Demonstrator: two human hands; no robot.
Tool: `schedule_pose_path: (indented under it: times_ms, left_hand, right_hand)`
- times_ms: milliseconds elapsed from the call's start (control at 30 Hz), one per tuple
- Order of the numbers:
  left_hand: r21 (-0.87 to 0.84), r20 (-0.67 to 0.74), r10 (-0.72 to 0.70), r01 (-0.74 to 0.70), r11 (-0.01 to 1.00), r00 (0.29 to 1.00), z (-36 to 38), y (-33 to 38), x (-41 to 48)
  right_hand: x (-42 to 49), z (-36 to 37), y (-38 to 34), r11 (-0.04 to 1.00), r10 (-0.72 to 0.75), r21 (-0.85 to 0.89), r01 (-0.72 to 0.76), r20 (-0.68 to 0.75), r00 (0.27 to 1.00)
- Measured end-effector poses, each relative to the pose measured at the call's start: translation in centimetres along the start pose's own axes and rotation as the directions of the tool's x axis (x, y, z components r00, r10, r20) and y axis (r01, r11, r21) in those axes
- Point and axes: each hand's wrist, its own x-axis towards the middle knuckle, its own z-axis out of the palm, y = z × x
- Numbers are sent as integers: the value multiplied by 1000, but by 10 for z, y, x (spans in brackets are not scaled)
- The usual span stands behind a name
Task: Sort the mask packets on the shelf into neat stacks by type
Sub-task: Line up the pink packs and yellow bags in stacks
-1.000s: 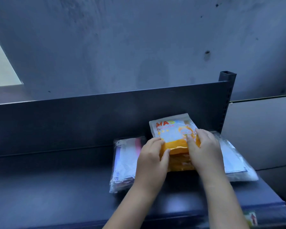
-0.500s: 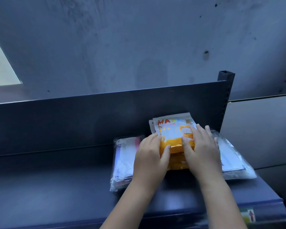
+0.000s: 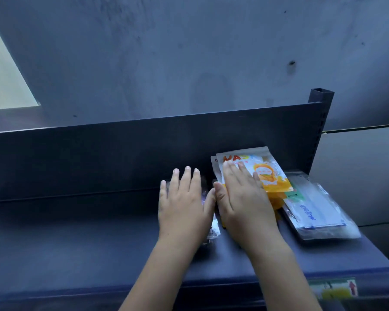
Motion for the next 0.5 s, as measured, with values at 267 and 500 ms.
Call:
schedule_pose_path:
  times_ms: [267, 500]
  left_hand:
    - [30, 73, -96, 94, 995, 993, -10, -43, -9]
    - [-15, 180, -157, 162, 987, 971, -6, -68, -5]
  right_hand:
    - [5, 20, -42, 986, -36, 168, 10, 150, 988]
    - [9, 43, -70, 916, 15, 381, -126, 282, 959]
